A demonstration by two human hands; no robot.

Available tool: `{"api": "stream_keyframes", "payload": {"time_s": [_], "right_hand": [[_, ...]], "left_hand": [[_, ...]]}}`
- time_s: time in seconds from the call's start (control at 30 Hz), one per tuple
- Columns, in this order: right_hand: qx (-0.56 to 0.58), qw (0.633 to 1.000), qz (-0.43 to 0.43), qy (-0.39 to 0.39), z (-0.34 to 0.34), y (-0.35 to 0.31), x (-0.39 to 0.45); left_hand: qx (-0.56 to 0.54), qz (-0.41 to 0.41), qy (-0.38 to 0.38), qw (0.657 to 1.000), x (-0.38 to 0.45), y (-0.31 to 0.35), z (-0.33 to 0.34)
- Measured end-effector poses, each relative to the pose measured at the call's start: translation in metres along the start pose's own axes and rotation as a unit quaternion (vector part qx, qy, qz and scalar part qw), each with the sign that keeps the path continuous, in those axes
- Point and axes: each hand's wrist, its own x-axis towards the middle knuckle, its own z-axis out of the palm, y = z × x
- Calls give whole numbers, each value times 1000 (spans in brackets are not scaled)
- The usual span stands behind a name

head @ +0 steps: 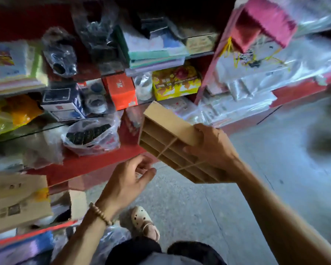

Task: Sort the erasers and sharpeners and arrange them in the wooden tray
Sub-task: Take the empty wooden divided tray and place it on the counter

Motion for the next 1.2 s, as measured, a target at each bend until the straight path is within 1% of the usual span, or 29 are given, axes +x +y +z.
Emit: {"api": "stream_keyframes", "payload": {"time_s": [0.13,0.33,0.53,0.7,0.83,0.97,1.2], "right_hand": [[23,997,51,60,-40,65,-49],[61,981,129,132,-93,171,-124],[77,959,214,171,-142,277,-172],[96,940,277,173,-181,363,-176],[104,924,319,183,-220,439,-162],[103,906,359,199,-275,500,-141],[99,888,375,246,-363,617,-93]], "left_hand": [[5,31,-64,997,3,46,57],[10,81,-104,991,-5,111,161],[12,123,-163,979,3,183,260],[11,143,-208,968,50,231,334],[-15,147,-235,961,114,280,406],[0,162,-289,944,176,342,471],[21,182,-318,930,269,439,563]]}}
